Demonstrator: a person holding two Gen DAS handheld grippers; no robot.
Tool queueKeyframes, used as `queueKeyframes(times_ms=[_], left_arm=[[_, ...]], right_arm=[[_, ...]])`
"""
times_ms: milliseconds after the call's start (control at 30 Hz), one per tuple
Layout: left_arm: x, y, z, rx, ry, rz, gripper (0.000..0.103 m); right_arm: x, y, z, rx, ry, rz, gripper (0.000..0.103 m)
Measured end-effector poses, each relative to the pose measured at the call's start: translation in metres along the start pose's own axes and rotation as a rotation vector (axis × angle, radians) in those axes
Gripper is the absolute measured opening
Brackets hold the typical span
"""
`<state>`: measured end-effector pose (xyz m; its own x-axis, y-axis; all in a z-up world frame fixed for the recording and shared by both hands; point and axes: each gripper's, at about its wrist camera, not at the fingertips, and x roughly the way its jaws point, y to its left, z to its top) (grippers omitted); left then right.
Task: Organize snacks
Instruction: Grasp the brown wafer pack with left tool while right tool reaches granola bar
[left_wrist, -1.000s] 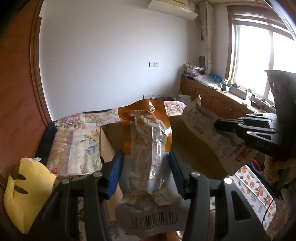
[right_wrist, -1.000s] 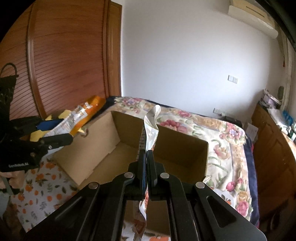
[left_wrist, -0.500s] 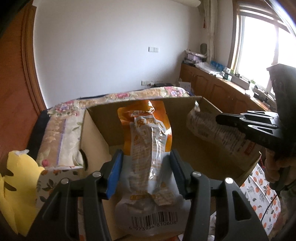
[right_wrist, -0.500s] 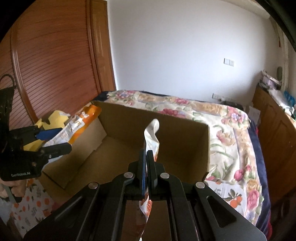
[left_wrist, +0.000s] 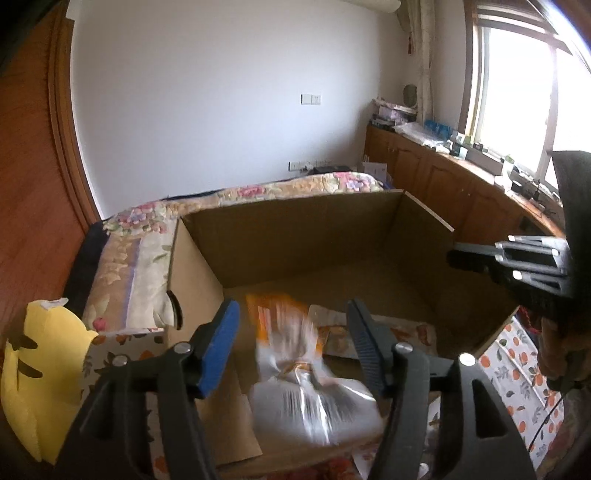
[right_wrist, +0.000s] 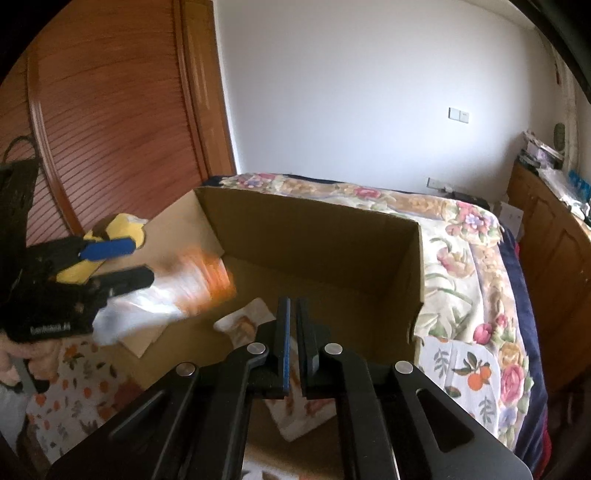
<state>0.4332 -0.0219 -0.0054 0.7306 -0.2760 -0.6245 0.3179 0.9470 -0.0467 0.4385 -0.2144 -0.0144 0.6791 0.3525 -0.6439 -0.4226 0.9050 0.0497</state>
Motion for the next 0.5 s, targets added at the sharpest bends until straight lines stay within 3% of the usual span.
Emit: queueKeyframes(times_ms=[200, 500], left_arm=[[-0.029, -0.003, -0.008, -0.004, -0.028, -0.018, 0.066], [-0.077, -0.012, -0.059, -0.014, -0.029, -0.044, 0.068]], right_arm=[[-0.035, 0.010, -0.013, 0.007, -0.002, 0.019, 0.003], [-0.090, 0.030, -0.066, 0.052, -0.013, 0.027, 0.006]])
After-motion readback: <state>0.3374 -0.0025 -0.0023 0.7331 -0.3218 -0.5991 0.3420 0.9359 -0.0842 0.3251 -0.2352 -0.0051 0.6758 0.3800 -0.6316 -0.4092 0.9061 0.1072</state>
